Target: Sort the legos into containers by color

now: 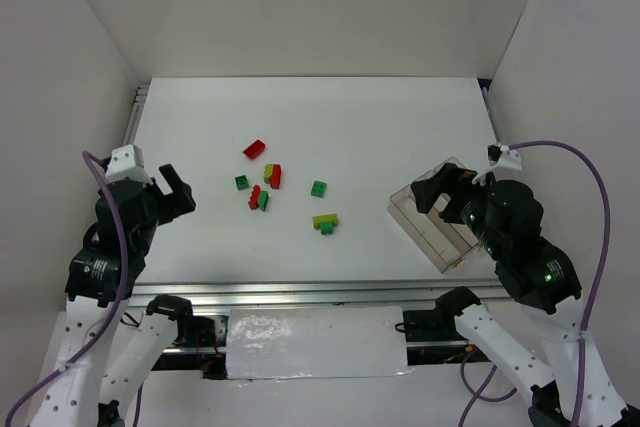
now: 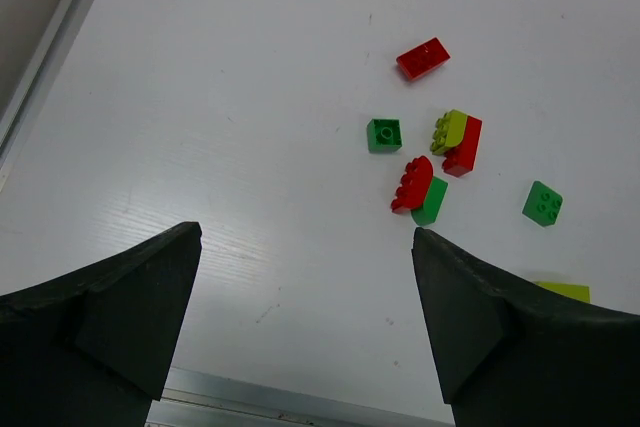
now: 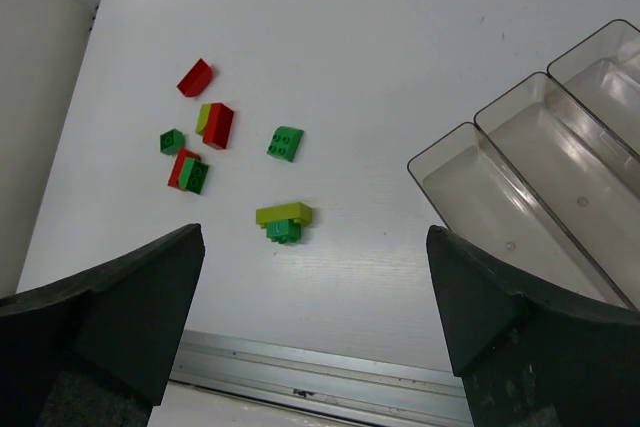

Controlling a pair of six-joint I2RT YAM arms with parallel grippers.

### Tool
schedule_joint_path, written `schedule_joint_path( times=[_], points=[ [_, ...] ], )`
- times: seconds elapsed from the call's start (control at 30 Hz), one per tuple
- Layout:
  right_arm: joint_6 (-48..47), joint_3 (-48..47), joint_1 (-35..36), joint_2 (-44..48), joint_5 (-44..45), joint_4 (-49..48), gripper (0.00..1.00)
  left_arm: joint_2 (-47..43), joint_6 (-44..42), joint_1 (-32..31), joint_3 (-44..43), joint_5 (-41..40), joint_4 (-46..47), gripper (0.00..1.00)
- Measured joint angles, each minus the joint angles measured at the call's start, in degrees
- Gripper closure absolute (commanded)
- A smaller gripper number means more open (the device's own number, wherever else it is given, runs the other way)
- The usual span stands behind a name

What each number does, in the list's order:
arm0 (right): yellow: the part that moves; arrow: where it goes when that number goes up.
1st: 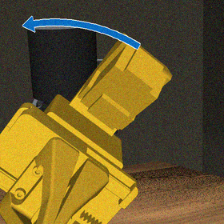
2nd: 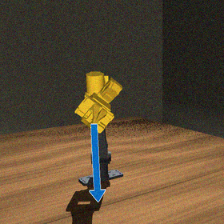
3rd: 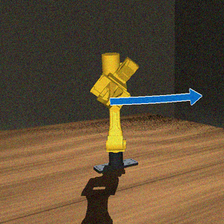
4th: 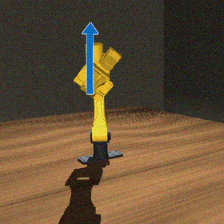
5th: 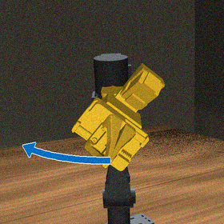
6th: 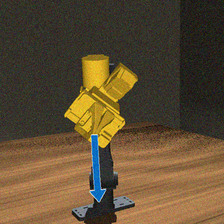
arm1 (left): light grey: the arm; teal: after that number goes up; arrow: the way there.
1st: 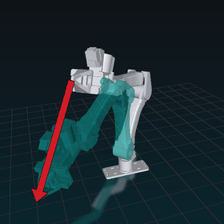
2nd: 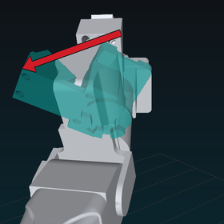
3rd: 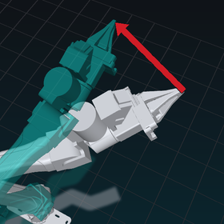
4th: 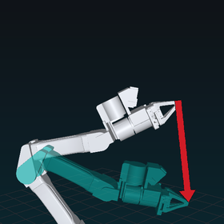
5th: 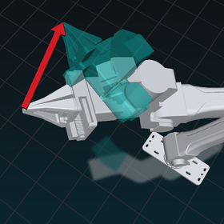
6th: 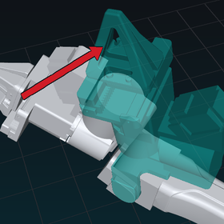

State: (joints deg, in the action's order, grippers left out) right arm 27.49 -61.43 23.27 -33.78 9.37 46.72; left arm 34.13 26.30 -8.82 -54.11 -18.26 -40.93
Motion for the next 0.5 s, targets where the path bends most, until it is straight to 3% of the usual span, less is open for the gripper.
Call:
schedule_joint_path(
  times=[0.27, 0.5],
  points=[
    [0.1, 0.3, 0.0, 0.1, -1.6, -0.4, 0.0, 2.2, 1.6, 0.0, 0.0, 0.2, 0.1, 0.0],
    [0.1, 5.2, 0.0, -0.6, -10.7, -4.7, 0.0, 8.5, 5.6, 0.0, -1.6, 6.6, 5.5, 0.01]
  ],
)
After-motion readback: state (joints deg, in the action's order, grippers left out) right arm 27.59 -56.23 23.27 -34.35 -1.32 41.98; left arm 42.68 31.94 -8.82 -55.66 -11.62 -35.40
